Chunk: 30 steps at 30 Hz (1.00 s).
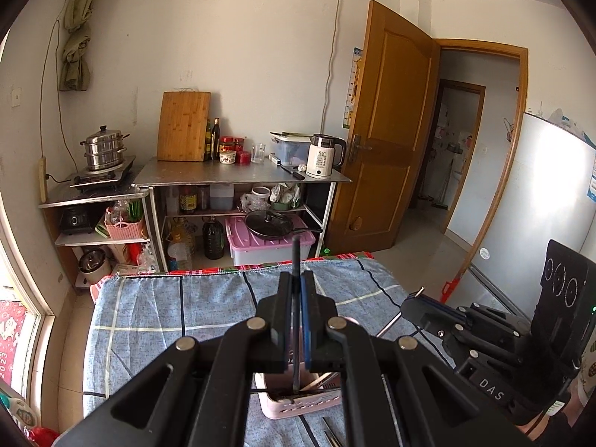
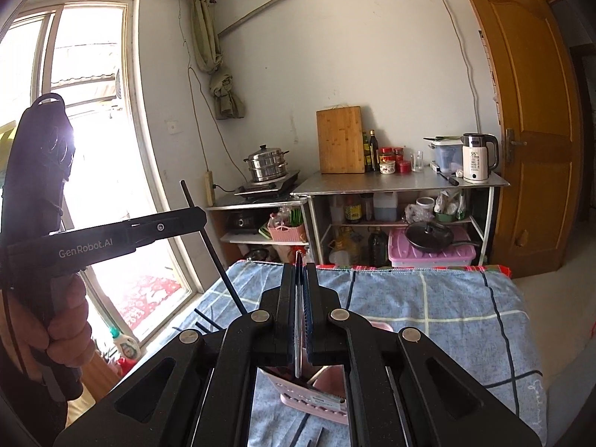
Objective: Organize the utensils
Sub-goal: 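Open both tools to drop the chopsticks into the pink basket, then move both open tools back down to the remaining chopsticks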
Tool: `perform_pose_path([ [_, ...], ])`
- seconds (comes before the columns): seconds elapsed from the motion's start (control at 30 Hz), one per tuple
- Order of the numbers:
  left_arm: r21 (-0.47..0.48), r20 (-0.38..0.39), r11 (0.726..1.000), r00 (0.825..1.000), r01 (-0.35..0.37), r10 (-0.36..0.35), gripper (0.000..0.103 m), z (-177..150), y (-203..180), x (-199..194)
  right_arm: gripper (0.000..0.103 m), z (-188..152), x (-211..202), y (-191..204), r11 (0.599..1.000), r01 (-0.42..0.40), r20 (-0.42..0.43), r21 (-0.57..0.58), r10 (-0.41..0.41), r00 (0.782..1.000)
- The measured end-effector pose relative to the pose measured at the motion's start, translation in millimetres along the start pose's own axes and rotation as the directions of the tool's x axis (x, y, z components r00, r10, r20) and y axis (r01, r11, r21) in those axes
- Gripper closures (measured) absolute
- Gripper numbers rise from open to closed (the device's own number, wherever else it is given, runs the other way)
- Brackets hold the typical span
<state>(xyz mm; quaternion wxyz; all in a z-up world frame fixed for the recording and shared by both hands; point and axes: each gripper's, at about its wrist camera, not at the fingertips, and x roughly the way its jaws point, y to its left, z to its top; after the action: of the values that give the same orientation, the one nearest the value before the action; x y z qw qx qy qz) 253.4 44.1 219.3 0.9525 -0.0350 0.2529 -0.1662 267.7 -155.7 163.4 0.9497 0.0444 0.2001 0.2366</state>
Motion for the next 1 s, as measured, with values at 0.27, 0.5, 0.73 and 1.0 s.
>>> perform_pose_path([
  [0.27, -0.046, -0.047, 0.999, 0.999, 0.002, -0.004, 0.098, -21.9, 20.8, 28.6, 0.100, -19.6, 35.3, -5.6, 1.000, 0.029, -0.063, 0.000, -0.029, 0.998],
  [0.5, -0.078, -0.119, 0.997, 0.993, -0.008, -0.001, 0.098, -38.3, 31.7, 50.3, 0.099, -38.8, 50.8, -8.7, 0.999, 0.049, -0.145, -0.010, -0.050, 0.988],
  [0.73, -0.068, -0.123, 0.997, 0.992, -0.020, 0.011, 0.092, -42.6, 27.4, 50.1, 0.095, -47.3, 54.7, -10.5, 0.998, 0.052, -0.200, -0.025, -0.056, 0.978],
  [1.0, -0.074, -0.056, 0.997, 0.998, -0.026, 0.022, 0.073, -39.9, 27.4, 24.3, 0.086, -38.1, 28.7, -17.3, 0.998, 0.056, -0.148, -0.007, -0.056, 0.987],
])
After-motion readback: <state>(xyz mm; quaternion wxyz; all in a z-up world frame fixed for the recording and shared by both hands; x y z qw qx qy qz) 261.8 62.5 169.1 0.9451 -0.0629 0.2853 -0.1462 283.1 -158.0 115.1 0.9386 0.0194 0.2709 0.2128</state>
